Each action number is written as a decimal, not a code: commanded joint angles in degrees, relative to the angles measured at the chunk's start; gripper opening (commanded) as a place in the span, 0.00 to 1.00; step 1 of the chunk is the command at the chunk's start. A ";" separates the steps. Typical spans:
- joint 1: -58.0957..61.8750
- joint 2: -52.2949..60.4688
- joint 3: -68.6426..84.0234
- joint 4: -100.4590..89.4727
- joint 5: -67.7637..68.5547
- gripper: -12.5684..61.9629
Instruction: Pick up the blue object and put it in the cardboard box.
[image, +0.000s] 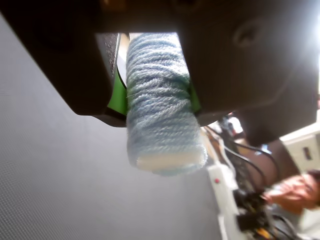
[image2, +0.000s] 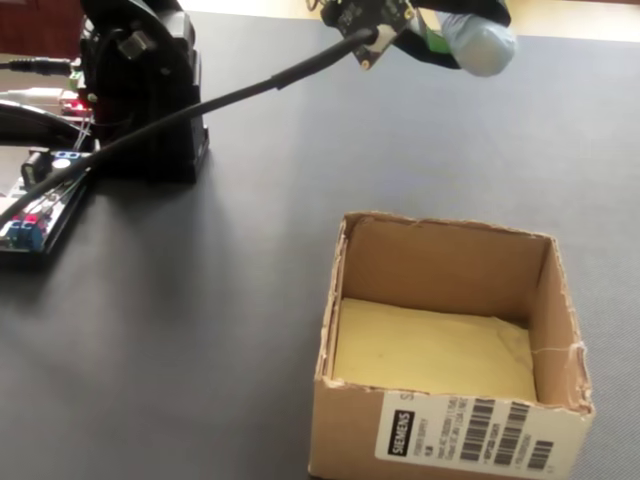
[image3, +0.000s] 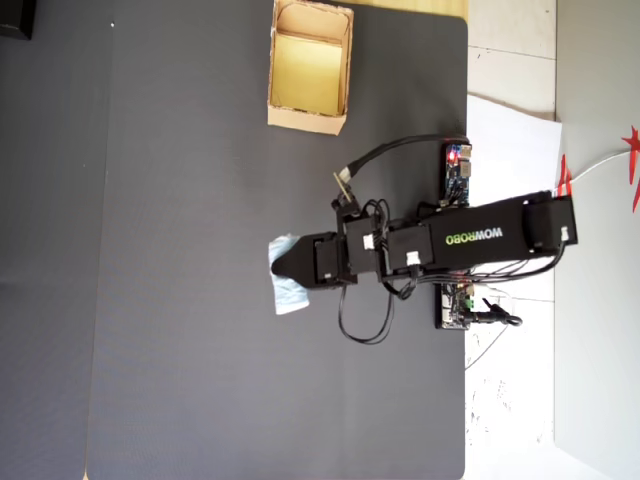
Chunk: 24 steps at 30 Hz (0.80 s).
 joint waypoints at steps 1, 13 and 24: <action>2.11 3.34 -1.32 -6.15 -2.46 0.19; 19.51 8.35 -0.44 -5.54 -8.09 0.19; 39.11 6.42 -4.22 -1.23 -10.63 0.19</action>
